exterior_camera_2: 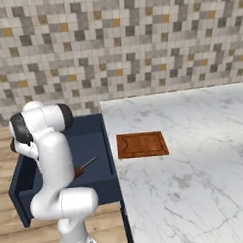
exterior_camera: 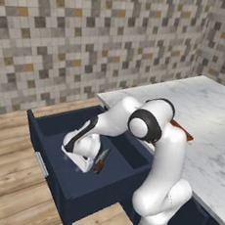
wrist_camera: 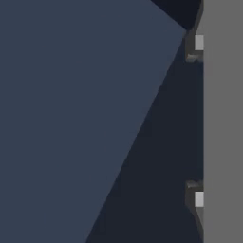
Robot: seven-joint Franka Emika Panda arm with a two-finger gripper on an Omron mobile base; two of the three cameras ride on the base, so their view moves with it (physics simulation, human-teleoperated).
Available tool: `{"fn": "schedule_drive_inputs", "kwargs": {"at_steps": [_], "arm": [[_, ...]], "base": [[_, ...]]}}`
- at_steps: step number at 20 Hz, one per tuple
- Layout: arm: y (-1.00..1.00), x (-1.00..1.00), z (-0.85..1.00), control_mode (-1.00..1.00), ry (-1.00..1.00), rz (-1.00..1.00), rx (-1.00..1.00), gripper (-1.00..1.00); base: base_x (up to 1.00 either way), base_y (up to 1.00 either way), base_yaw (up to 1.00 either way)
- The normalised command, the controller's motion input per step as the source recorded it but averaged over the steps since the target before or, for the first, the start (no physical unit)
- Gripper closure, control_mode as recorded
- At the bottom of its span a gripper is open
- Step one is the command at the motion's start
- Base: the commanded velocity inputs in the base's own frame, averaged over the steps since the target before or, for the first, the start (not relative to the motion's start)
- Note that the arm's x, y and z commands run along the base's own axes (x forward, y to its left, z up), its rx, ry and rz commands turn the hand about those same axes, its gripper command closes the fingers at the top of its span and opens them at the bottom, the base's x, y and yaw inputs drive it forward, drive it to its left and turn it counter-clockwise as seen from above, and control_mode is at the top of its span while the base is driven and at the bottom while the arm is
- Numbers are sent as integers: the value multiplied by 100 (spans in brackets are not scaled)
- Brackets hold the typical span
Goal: Pick up the knife from the drawer and place it on the cutting board. Then place the meat from the plate to the cutting board.
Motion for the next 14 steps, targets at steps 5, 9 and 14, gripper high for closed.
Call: {"fn": "schedule_drive_inputs", "kwargs": {"at_steps": [5, 9, 14], "arm": [[-51, 6, 0, -100, -32, 4, 0, -100], [-56, 9, 5, -100, -28, 4, 0, -100], [-57, 3, 14, -100, -23, 1, -1, -100]], "base": [[0, 0, 0], [0, 0, 0], [0, 0, 0]]}}
